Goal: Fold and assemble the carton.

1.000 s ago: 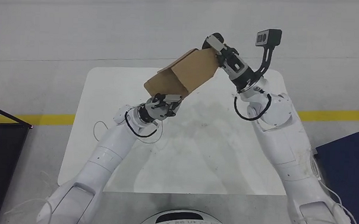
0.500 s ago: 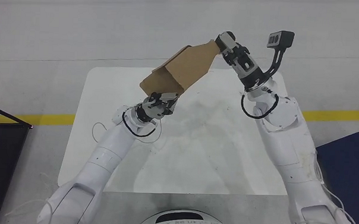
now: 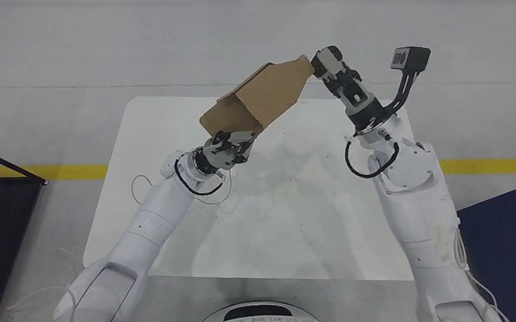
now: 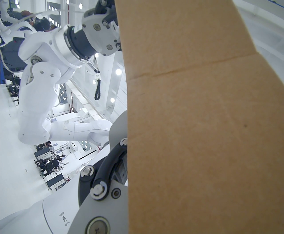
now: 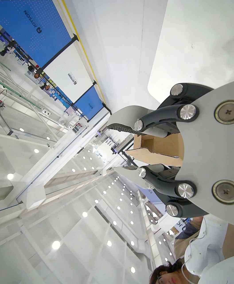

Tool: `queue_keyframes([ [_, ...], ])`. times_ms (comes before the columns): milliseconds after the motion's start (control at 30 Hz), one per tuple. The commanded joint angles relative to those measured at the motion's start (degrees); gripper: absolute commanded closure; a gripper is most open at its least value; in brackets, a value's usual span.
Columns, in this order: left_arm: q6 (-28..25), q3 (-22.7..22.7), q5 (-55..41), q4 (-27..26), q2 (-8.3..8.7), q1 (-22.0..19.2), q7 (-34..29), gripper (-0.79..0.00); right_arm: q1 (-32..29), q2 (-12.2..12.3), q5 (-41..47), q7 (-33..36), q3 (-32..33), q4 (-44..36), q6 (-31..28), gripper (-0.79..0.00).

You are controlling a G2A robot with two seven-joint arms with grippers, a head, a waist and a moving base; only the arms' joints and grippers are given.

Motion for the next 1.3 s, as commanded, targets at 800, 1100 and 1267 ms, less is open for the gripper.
queue_keyframes([
  [800,1.2,-0.7,0.9,-1.0,0.01,0.6,0.0,0.0,4.3,-0.8,9.8,7.5,-3.3,7.1,2.5,-0.188],
  [1100,1.3,-0.6,1.0,-0.9,-0.08,0.4,0.0,0.0,3.9,-0.9,12.6,9.9,-4.0,6.1,3.4,0.0],
  [1267,1.2,-0.6,1.0,-0.8,-0.12,0.4,0.0,0.0,3.6,-1.1,15.4,10.9,-4.6,5.9,4.0,0.0],
])
